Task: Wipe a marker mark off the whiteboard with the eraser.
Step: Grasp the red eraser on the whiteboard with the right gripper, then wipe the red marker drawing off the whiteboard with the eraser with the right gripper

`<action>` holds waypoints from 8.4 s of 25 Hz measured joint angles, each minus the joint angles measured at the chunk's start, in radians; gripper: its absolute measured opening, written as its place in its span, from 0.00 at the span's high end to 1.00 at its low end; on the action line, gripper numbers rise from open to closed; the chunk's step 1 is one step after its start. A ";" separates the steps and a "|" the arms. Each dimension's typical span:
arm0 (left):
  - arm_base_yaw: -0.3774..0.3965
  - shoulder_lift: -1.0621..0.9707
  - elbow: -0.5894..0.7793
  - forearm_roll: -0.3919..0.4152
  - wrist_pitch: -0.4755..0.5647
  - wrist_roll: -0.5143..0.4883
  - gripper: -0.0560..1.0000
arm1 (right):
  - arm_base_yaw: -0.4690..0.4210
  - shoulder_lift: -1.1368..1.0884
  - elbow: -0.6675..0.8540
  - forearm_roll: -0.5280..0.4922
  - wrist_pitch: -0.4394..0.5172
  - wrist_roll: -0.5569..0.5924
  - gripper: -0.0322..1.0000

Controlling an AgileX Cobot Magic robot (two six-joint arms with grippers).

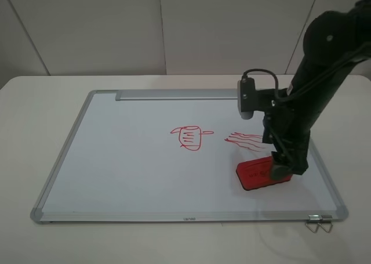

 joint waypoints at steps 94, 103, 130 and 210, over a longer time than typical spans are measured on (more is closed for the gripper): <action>0.000 0.000 0.000 0.000 0.000 0.000 0.21 | 0.309 0.420 -0.745 -0.138 0.193 1.089 0.49; 0.000 0.000 0.000 0.000 0.000 0.000 0.21 | 0.328 0.646 -0.981 -0.151 0.293 1.218 0.49; 0.000 0.000 0.000 0.000 0.000 0.000 0.21 | 0.263 0.727 -1.005 -0.094 0.264 1.221 0.49; 0.000 0.000 0.000 0.000 0.000 0.000 0.21 | 0.213 0.565 -0.608 -0.026 0.226 1.161 0.49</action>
